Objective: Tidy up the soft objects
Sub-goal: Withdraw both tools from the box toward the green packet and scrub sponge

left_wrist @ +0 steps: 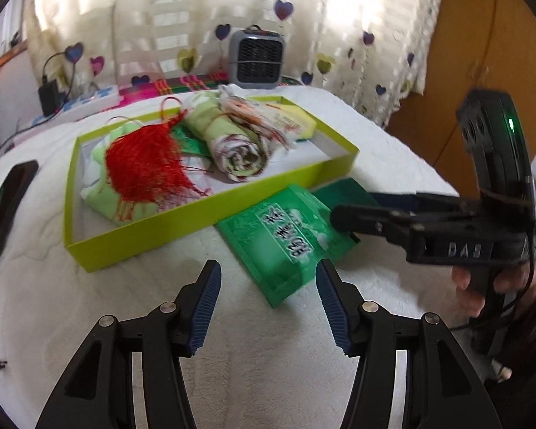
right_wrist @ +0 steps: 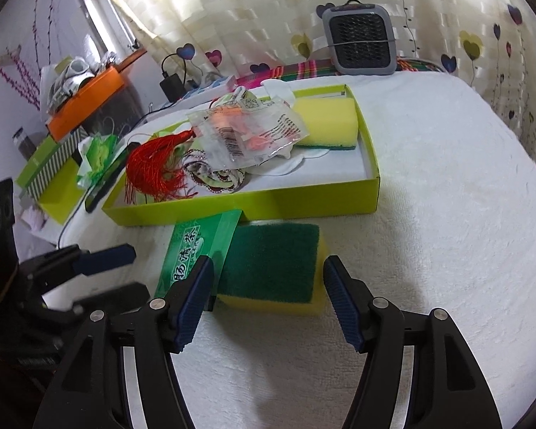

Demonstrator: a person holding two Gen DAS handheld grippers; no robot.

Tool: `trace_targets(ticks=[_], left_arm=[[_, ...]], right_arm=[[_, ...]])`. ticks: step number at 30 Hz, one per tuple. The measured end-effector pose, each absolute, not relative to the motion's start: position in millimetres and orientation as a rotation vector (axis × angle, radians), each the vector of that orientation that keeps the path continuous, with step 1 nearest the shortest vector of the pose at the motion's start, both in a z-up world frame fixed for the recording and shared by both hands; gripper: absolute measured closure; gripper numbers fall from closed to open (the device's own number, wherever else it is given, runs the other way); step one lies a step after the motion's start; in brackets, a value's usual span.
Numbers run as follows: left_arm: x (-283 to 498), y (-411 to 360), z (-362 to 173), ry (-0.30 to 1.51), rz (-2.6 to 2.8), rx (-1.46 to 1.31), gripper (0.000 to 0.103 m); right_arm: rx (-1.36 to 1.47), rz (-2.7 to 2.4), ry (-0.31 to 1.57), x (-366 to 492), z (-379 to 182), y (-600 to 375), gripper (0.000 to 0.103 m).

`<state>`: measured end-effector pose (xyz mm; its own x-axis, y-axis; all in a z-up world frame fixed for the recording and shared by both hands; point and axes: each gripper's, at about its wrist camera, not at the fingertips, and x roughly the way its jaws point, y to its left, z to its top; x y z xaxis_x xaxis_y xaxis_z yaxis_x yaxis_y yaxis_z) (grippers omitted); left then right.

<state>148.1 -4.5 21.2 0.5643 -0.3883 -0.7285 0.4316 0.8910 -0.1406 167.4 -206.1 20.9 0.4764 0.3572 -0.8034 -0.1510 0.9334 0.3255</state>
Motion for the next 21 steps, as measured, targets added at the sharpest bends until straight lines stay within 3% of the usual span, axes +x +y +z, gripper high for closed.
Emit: trace_targets(ticks=[16, 21], left_arm=[[144.9, -51.5, 8.5, 0.805, -0.432, 0.427, 0.048], [148.8, -50.1, 10.4, 0.809, -0.430, 0.400, 0.048]], right_arm=[[0.334, 0.342, 1.040, 171.1, 18.1, -216.2, 0.039], [0.352, 0.345, 1.042, 171.0, 16.3, -219.7, 0.039]])
